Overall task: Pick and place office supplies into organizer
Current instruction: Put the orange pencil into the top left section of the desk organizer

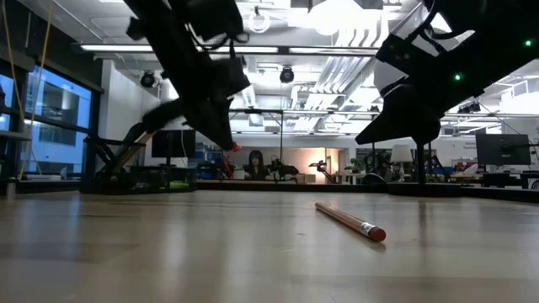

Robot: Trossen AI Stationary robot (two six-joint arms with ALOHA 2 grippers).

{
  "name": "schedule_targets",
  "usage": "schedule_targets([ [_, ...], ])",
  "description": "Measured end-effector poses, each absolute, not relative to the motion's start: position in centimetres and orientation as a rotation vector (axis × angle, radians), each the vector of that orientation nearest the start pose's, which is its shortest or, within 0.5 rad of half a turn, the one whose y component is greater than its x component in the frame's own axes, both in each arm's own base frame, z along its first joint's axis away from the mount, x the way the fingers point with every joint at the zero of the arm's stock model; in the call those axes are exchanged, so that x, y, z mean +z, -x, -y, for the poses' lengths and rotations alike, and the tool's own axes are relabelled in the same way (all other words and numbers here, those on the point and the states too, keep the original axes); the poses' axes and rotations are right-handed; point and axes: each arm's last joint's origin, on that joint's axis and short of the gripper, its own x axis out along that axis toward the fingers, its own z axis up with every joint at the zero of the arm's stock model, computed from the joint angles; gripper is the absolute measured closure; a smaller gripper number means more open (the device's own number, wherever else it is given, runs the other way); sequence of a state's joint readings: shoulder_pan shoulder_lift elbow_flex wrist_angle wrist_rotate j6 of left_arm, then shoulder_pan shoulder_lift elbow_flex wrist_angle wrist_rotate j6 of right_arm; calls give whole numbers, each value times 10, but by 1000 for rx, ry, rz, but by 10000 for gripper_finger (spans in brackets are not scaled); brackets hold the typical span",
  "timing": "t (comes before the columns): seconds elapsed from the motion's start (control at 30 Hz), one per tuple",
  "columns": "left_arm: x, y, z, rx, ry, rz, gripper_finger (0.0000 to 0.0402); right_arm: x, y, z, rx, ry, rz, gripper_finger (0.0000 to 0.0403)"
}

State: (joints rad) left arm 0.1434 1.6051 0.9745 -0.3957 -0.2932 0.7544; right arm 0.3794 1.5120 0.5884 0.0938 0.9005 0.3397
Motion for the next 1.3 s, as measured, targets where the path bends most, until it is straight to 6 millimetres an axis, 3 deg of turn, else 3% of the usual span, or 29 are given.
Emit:
schedule_targets([
  [0.17,193,-319,-16,-295,-675,-919,399,147,-253,-79,-489,102,-557,386],
  [0.37,200,-328,12,-331,-673,-774,398,148,-257,-87,-258,-40,-589,386],
  [0.57,179,-336,31,-437,-777,-774,398,150,-254,-103,-172,-119,-578,386],
  [0.7,165,-339,38,-455,-767,-810,377,149,-252,-118,-126,-136,-543,386],
  [0.83,167,-343,41,-424,-764,-763,344,132,-256,-131,-122,-172,-578,386],
  [1.07,174,-350,41,-362,-768,-676,312,106,-302,-177,-121,-67,-664,386],
  [1.2,172,-349,40,-318,-714,-722,311,107,-315,-196,-270,26,-773,386],
  [1.3,171,-348,39,-246,-666,-751,319,120,-315,-211,-365,51,-772,386],
])
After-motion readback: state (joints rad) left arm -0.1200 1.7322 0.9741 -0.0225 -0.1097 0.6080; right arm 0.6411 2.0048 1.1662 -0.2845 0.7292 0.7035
